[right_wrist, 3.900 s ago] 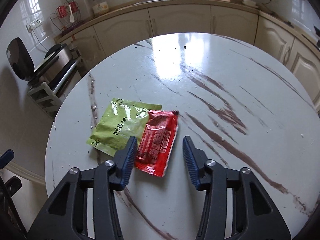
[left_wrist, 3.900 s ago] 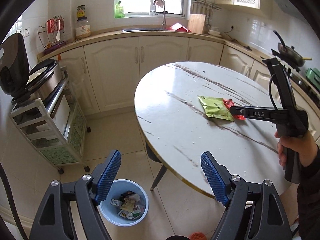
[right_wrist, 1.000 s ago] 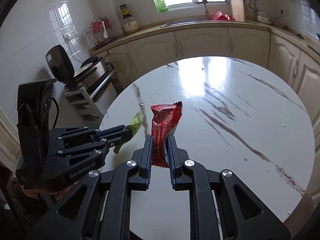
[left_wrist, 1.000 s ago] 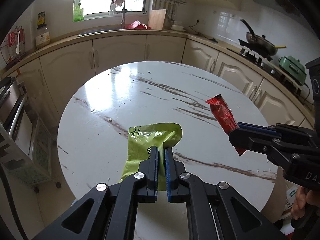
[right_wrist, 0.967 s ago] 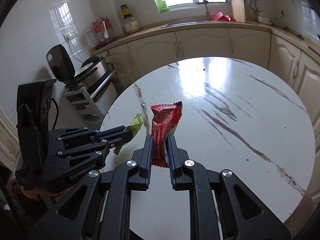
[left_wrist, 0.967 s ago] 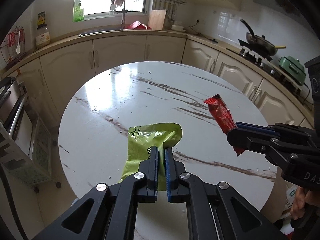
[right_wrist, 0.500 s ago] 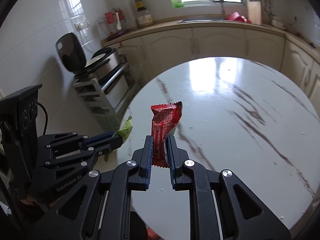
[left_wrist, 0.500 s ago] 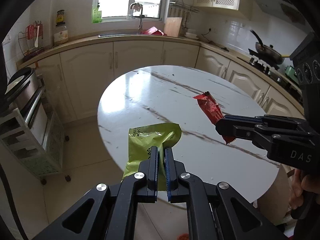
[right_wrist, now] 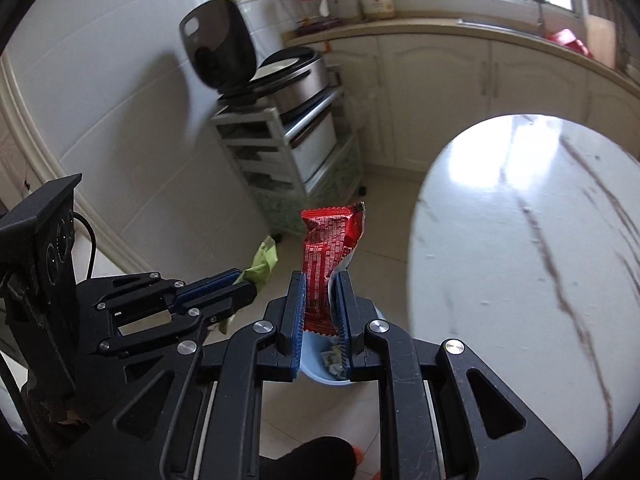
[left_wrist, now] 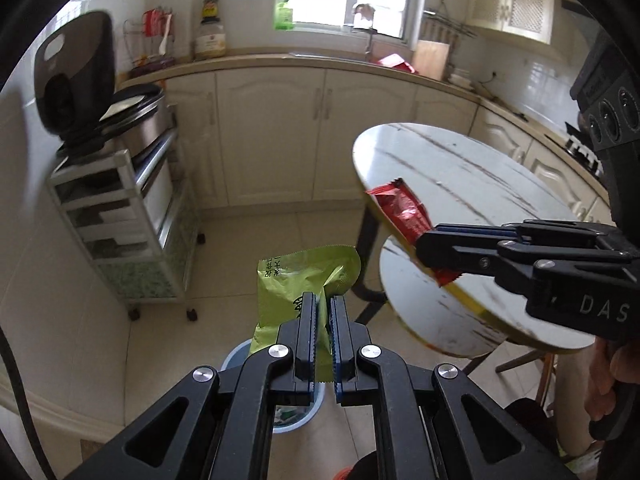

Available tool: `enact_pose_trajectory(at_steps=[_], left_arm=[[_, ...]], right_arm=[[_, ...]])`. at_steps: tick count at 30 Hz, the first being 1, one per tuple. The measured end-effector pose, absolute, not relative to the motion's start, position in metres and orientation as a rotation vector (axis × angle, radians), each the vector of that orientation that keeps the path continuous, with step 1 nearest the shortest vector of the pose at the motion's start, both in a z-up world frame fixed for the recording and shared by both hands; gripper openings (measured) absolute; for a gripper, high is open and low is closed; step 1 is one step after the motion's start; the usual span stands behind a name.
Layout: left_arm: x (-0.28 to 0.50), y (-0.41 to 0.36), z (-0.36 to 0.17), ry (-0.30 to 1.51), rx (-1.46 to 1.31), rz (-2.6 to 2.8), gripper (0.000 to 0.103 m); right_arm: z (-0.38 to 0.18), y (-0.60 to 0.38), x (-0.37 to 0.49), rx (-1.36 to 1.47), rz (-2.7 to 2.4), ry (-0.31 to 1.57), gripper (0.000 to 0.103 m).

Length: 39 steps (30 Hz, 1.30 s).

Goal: Collect trash
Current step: 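Carry the green sachet and red wrapper from the table over the blue bin, then open both grippers over the blue bin to drop the sachet and wrapper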

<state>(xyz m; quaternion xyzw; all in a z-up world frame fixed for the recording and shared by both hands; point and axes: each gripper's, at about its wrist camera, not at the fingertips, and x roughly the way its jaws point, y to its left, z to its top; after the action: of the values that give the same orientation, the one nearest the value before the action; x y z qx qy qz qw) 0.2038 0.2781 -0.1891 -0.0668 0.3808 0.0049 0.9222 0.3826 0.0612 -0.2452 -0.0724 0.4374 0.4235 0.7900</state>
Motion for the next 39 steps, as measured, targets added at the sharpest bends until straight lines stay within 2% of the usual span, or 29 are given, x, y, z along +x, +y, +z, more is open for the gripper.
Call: enact_pose_trajectory(at_steps=[17,20,21,22,23,24,27,36,39], left_arm=[[0.254,0.308,-0.242,0.932,-0.257,0.030,0.007],[0.267,0.308,-0.247,0.942,-0.265,0.038,0.018],[0.269,0.309,-0.248,0.945,-0.263,0.049,0.033],[0.272,0.311,-0.251,0.948,-0.263,0.063,0.043],[0.276,0.313,-0.255,0.948,-0.261,0.078,0.063],[0.277,0.312,-0.256,0.940,-0.260,0.095,0.070],[0.275,0.314,-0.264,0.950,-0.272,0.126,0.074],[0.251,0.330,-0.271,0.967,-0.331,0.272,0.076],[0.246,0.337,-0.276,0.974,-0.351,0.291,0.076]], right_arm=[[-0.311,0.152,0.376,-0.265,0.964,1.056,0.014],[-0.318,0.156,0.377,-0.281,0.963,1.059,0.014],[-0.321,0.157,0.378,-0.277,0.966,1.067,0.015],[-0.323,0.159,0.380,-0.275,0.963,1.070,0.015],[-0.326,0.162,0.381,-0.276,0.960,1.074,0.015],[-0.329,0.165,0.383,-0.275,0.960,1.081,0.015],[-0.338,0.168,0.386,-0.271,0.957,1.093,0.015],[-0.372,0.184,0.395,-0.280,0.936,1.146,0.015],[-0.380,0.189,0.397,-0.279,0.926,1.148,0.018]])
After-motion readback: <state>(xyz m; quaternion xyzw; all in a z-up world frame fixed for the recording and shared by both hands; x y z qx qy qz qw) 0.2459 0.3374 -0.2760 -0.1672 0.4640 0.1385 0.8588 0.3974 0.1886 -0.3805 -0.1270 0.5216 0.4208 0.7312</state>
